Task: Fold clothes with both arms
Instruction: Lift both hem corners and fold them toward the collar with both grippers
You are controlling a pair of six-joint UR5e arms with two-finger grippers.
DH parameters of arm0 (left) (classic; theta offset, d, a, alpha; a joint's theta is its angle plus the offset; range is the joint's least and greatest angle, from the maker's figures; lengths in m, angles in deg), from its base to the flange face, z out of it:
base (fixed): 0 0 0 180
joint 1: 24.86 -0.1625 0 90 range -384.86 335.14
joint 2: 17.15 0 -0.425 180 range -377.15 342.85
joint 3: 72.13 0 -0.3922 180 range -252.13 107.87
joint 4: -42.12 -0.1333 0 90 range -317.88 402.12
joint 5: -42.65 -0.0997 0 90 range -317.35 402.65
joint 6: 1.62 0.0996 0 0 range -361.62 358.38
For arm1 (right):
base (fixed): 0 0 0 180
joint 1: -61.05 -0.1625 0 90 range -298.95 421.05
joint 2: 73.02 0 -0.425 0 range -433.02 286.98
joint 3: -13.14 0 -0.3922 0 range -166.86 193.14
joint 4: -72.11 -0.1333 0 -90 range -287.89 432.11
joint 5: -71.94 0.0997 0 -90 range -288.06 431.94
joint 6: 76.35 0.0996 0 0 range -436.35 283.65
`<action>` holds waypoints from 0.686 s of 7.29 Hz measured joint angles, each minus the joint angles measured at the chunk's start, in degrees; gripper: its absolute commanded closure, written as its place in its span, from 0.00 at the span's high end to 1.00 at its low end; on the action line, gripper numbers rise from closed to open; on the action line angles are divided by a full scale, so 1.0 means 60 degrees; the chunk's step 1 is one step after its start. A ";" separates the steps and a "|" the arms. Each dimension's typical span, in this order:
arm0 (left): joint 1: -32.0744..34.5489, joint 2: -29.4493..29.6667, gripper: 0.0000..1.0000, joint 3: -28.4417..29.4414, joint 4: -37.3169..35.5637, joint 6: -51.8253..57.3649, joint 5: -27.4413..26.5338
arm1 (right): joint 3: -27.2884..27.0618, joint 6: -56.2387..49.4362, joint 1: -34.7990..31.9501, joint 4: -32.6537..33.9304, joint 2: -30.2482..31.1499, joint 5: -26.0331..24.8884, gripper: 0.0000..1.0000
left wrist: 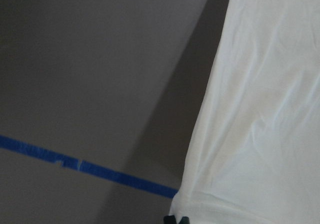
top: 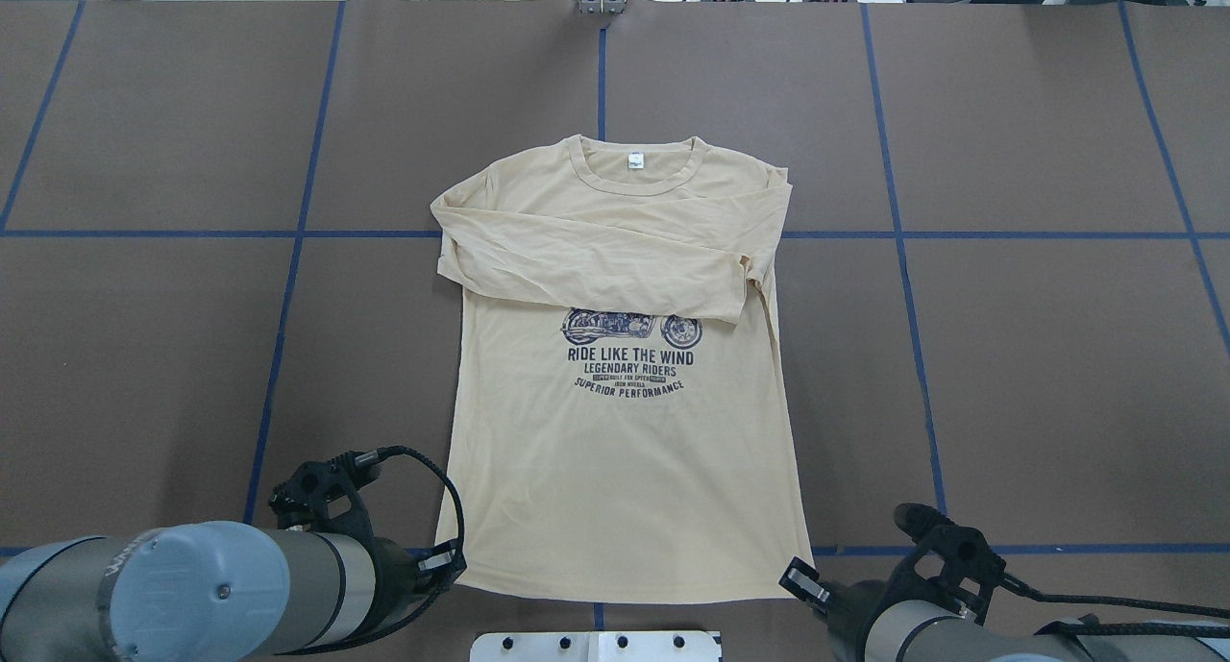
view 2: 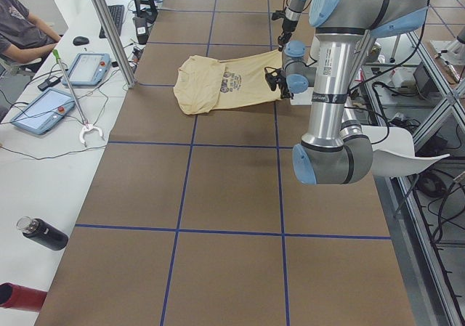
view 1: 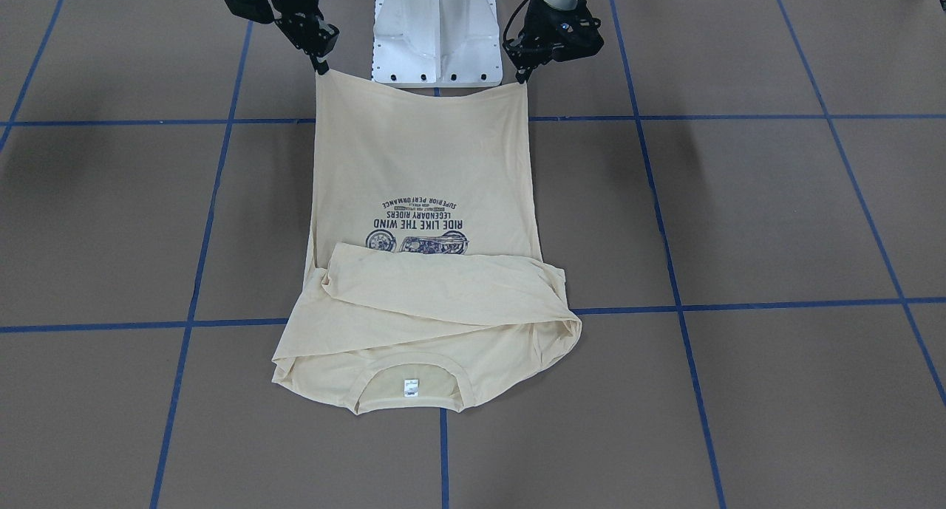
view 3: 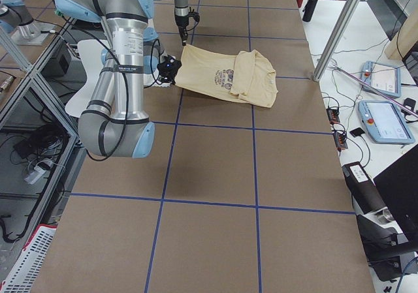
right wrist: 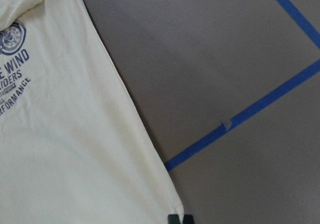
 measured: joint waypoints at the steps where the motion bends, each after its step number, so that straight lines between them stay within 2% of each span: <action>1: 0.0002 -0.0042 0.00 -0.0378 -0.0038 -0.0096 0.0008 | -0.0272 -0.0031 -0.0042 0.0284 -0.0019 0.0031 0.00; 2: 0.0194 -0.0012 0.00 -0.0627 -0.0086 -0.0013 0.0016 | -0.0277 -0.0151 -0.0392 0.0405 -0.0077 0.0178 0.00; 3: 0.0823 0.0168 0.00 -0.0595 -0.0079 0.0273 0.0049 | 0.0117 -0.0656 -0.1206 0.0460 -0.0404 0.0670 0.00; 5: 0.2855 0.1015 0.00 0.0446 -0.0009 0.1473 0.0732 | 0.1796 -0.2836 -0.4017 0.0481 -0.1900 0.2722 0.00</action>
